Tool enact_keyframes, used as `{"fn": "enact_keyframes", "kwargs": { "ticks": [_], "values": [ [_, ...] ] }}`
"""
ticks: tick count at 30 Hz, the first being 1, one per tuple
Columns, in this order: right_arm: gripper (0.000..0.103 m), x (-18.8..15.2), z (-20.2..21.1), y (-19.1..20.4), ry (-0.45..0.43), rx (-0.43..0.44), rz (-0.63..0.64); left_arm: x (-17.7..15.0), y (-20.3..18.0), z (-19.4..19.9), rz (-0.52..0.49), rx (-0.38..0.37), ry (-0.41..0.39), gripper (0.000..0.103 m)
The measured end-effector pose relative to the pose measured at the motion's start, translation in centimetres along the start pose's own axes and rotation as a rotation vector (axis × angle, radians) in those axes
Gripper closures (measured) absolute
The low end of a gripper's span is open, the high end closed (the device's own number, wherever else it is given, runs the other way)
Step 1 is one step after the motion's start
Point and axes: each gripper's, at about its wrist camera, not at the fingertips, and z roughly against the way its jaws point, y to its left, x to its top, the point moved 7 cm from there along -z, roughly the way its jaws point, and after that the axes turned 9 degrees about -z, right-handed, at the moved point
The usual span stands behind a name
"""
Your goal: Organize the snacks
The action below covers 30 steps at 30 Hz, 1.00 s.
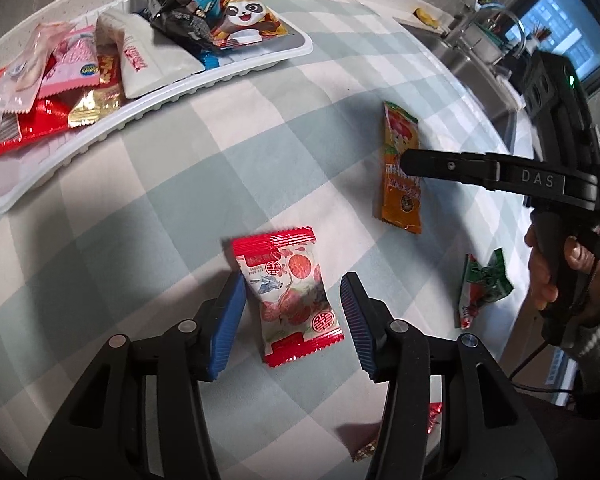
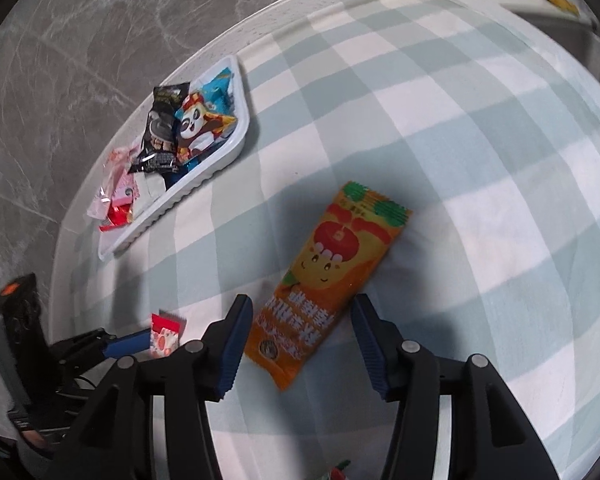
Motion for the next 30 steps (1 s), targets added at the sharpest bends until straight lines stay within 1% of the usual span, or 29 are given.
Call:
{"fn": "enact_keyframes", "kwargs": {
  "ticks": [4, 9, 12, 14, 15, 17, 20, 23, 24, 27, 30],
  "values": [
    [0.044, 0.1, -0.7, 1.3, -0.01, -0.077, 0.091, 0.2, -0.8, -0.5, -0.05, 0.062, 0.002, 0.056],
    [0.042, -0.3, -1.5, 2.5, -0.02, -0.187, 0.23, 0.2, -1.7, -1.0, -0.123, 0.136, 0.002, 0.056],
    [0.042, -0.9, -1.8, 3.0, -0.029, -0.252, 0.33, 0.0, -1.9, -1.2, -0.155, 0.177, -0.008, 0.062],
    [0.046, -1.3, -1.8, 3.1, -0.039, -0.282, 0.381, 0.0, -1.9, -1.2, -0.164, 0.197, -0.016, 0.068],
    [0.048, -1.5, -1.8, 3.2, -0.041, -0.28, 0.4, -0.1, -1.8, -1.2, -0.167, 0.204, -0.018, 0.069],
    [0.063, -1.7, -1.6, 3.3, -0.037, -0.273, 0.418, -0.1, -1.7, -1.2, -0.165, 0.201, -0.023, 0.07],
    [0.07, -1.7, -1.3, 3.2, -0.034, -0.26, 0.421, -0.2, -1.7, -1.2, -0.167, 0.202, -0.028, 0.071],
    [0.074, -1.5, -1.0, 2.9, -0.018, -0.188, 0.363, -0.2, -1.5, -1.1, -0.153, 0.184, -0.035, 0.072],
    [0.075, -1.4, -0.8, 2.6, -0.004, -0.141, 0.318, -0.3, -1.5, -1.0, -0.15, 0.179, -0.036, 0.072],
    [0.076, -1.4, -0.4, 2.1, 0.022, -0.042, 0.225, -0.5, -1.3, -0.7, -0.138, 0.165, -0.044, 0.072],
    [0.076, -1.3, -0.1, 1.5, 0.043, 0.028, 0.15, -0.7, -1.2, -0.3, -0.129, 0.154, -0.052, 0.072]
  ]
}}
